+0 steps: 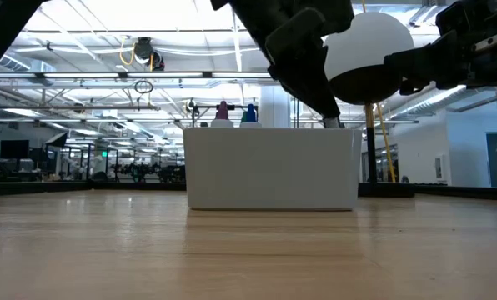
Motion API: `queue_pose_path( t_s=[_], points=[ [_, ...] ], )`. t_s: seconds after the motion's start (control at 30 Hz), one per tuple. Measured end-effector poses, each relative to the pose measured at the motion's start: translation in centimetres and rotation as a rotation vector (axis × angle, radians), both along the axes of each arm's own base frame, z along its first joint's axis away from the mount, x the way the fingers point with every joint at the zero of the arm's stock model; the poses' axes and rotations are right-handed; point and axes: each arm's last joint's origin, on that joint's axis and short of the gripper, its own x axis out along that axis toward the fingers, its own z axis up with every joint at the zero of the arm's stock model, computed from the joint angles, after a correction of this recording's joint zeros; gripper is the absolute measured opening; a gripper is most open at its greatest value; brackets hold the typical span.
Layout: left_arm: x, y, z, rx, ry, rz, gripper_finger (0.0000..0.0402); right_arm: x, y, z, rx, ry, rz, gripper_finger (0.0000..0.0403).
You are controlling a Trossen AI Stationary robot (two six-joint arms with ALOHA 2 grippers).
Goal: Pick & Place food coloring
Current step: Put the small blue food coloring bottle into the gray bin
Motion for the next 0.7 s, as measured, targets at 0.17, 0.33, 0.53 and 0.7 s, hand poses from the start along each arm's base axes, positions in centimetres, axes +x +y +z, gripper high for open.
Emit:
queue_pose_path(
  t_s=[0.17, 0.33, 0.53, 0.7],
  points=[
    [0.2, -0.1, -0.6, -0.012, 0.007, 0.009, 0.0069, 0.0, 0.0, 0.1, 0.000, -0.007, -0.001, 0.0000],
    [0.8, -0.2, -2.4, -0.017, 0.036, -0.005, 0.0069, 0.0, 0.0, 0.0, 0.003, -0.003, 0.000, 0.0000],
    [1.0, 0.1, -3.2, -0.019, 0.048, 0.006, 0.0069, 0.0, 0.0, 0.0, 0.003, 0.003, 0.000, 0.0000],
    [1.0, 0.6, -3.4, -0.025, 0.065, 0.013, 0.0069, 0.0, 0.0, 0.0, 0.003, 0.000, 0.000, 0.0000]
  ],
)
